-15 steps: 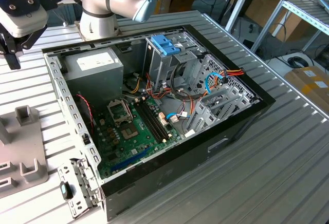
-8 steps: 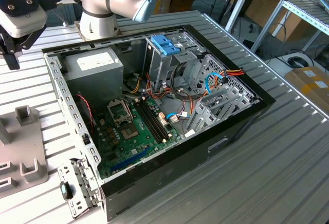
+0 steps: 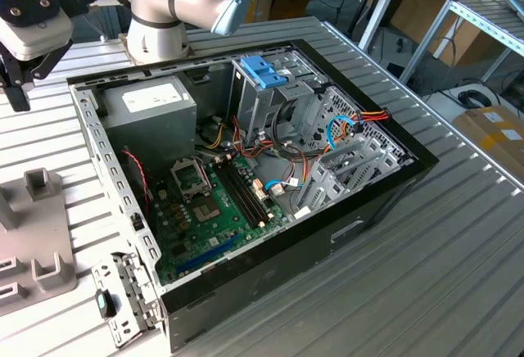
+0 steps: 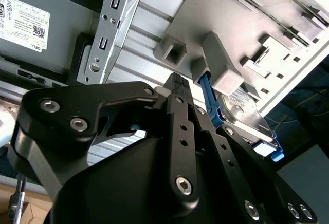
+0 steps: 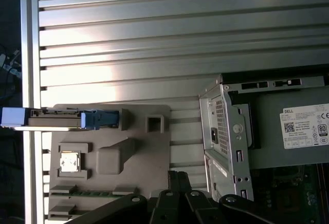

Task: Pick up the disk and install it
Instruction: 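Reach for the disk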

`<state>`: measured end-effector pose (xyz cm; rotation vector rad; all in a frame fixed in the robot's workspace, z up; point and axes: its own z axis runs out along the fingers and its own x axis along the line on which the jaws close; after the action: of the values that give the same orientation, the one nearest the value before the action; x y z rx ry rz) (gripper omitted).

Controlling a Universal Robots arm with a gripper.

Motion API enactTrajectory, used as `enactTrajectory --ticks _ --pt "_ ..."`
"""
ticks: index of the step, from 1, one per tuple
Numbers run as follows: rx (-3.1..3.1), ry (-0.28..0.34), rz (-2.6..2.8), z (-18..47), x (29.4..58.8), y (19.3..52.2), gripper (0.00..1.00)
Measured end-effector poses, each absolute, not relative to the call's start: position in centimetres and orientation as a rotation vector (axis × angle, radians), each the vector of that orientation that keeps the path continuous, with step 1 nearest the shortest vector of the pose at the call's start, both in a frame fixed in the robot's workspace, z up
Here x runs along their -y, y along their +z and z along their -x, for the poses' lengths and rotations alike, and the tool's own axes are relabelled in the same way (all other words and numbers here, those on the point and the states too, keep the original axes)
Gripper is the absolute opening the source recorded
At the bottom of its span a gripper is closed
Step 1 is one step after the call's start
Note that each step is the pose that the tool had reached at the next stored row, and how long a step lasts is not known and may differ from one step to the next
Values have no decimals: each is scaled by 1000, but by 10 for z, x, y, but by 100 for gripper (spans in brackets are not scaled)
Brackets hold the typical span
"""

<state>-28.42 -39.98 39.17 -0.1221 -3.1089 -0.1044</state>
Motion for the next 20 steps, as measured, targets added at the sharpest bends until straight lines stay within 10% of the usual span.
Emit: enactTrajectory --ticks 20 --pt "3109 -104 122 293 400 391 11"
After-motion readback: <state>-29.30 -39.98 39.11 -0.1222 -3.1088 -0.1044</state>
